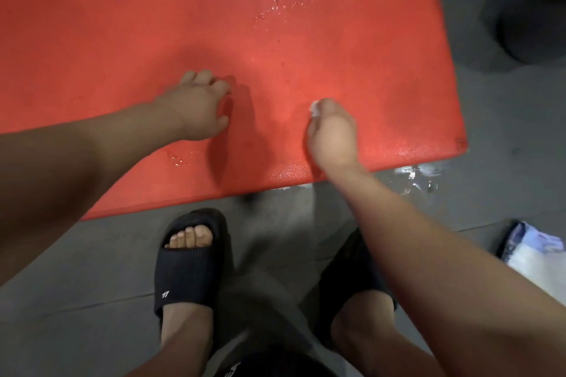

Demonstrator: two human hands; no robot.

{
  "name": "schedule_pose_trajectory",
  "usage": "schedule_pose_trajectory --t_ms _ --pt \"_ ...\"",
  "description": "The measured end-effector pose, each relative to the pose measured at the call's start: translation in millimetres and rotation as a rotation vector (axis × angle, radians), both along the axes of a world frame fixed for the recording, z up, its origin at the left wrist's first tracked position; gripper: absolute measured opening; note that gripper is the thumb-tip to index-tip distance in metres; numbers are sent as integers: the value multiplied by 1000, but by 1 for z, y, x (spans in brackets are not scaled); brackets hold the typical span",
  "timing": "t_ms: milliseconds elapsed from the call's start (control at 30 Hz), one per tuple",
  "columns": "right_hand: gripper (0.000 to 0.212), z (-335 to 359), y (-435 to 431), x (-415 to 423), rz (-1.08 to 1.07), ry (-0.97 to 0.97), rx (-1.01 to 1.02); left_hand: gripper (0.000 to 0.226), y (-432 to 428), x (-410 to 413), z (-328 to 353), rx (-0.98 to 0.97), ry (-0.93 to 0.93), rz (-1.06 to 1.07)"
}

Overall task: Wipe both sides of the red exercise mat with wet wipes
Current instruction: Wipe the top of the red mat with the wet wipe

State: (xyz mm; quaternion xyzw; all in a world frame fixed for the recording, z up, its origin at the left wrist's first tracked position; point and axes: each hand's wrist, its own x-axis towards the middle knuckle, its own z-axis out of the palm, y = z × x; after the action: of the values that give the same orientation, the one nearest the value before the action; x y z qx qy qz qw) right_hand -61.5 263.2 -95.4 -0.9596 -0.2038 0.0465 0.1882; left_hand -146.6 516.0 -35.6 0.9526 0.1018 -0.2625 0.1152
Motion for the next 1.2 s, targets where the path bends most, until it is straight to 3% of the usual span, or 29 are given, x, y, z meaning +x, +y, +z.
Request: schedule_pose_trajectory --t_ms 67,133,300,400,467,600,667,800,900,967,1100,1133,1200 --pt "24 -1 6 -15 294 14 1 66 -2 9 -6 -13 -55 28" --pt "25 -1 -5 6 321 8 -8 66 -5 17 -12 -11 -97 43" --pt "31 -2 -43 82 -278 35 5 68 -4 34 -29 -6 -221 86" --pt "33 0 -16 77 -436 68 64 68 2 45 -37 21 -312 113" --pt "27 0 10 49 -293 63 107 65 6 54 -43 33 -371 145" --pt "25 7 21 11 287 105 22 57 8 73 -53 64 -478 213" --pt "26 5 3 36 229 63 -30 53 6 80 -58 86 -511 238" --pt "29 0 -24 89 -149 -33 -3 51 4 85 -71 109 -530 246" --pt "27 -2 -10 91 -237 -17 38 52 5 84 -75 127 -562 252" --pt "21 -1 9 70 -181 5 93 52 5 82 -77 134 -575 248" --pt "25 6 31 36 332 116 121 52 6 80 -79 116 -589 246" --pt "25 5 25 45 370 116 92 52 7 80 -80 115 -596 249" --pt "20 5 7 72 217 49 20 51 8 79 -81 120 -606 249"
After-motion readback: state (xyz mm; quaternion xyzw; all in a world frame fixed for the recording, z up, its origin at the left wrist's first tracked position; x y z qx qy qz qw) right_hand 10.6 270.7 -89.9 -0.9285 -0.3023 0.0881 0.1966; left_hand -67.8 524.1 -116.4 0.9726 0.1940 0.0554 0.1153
